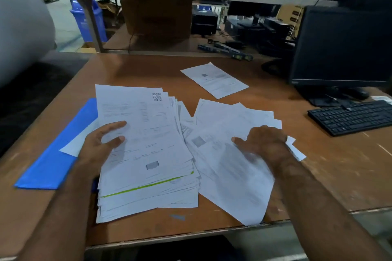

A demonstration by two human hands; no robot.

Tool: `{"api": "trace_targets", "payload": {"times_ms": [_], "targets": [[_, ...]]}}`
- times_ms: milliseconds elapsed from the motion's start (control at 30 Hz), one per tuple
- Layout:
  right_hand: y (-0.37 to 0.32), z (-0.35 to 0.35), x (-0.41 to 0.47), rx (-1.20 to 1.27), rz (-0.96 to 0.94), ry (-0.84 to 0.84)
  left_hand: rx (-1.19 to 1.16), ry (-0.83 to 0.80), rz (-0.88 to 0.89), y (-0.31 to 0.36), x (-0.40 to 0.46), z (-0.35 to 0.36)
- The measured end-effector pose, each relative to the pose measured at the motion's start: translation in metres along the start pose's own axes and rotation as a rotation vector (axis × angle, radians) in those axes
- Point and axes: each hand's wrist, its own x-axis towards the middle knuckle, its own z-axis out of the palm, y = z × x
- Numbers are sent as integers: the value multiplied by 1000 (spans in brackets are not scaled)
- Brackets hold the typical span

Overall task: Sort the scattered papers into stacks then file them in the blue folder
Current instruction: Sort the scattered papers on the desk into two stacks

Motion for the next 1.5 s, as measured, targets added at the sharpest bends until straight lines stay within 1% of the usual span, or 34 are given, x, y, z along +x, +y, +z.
{"api": "trace_targets", "payload": {"times_ms": [67,100,167,200,233,333,400,433,467,600,633,733,767,833,867,933,1000,1067,1100,1133,1200,1267,1333,1400,1433,1467,1500], "targets": [[2,-1,5,7,-66,24,17,4,2,-3,1,-2],[3,6,9,62,-142,23,27,5,6,-4,1,-3],[3,21,9,219,-329,-83,33,2,9,-5,2,-3],[0,29,9,275,-365,-143,27,1,1,-5,2,-4],[-3,35,8,264,-351,-167,19,-1,-7,-6,2,-4],[-18,37,4,156,-178,-82,6,-5,-10,-5,1,-3],[-29,24,2,169,-61,-76,3,-1,-14,-3,1,-2],[-34,18,2,183,-35,-77,0,3,-14,-2,0,-2],[-38,13,3,184,-35,-67,-5,4,-8,-1,-1,-1],[-45,6,12,192,-71,77,3,10,5,1,-3,0],[-42,6,15,220,-56,73,5,7,4,2,-4,0],[-28,9,19,340,72,-35,-11,9,-5,4,-5,1],[-25,12,19,341,90,-61,-14,10,-6,4,-5,1],[-22,17,22,340,70,-56,-19,8,-8,6,-6,3],[-20,18,26,380,55,-48,-22,9,-13,6,-5,3],[-15,17,34,525,40,-62,-19,5,-14,5,-4,1],[-7,16,40,774,71,-95,-18,-3,-10,4,-5,-1],[-1,21,43,1029,79,-61,-4,5,-6,3,-5,-1],[0,24,45,1086,50,-6,3,4,-1,3,-5,-1],[1,24,46,1109,-4,84,6,4,-3,3,-6,-1],[2,17,48,1174,-149,234,3,2,-15,4,-6,0],[2,-10,38,1376,-273,288,7,-4,-19,6,-6,0],[0,-40,27,1689,-386,264,25,0,-13,7,-6,0],[0,-60,20,1974,-448,185,51,3,-5,9,-7,-1],[-2,-62,21,2052,-475,122,60,-5,3,10,-8,-1],[-5,-61,21,2048,-495,59,71,-10,10,10,-8,-2],[-11,-56,25,1936,-487,17,82,-14,19,9,-7,-2]]}}
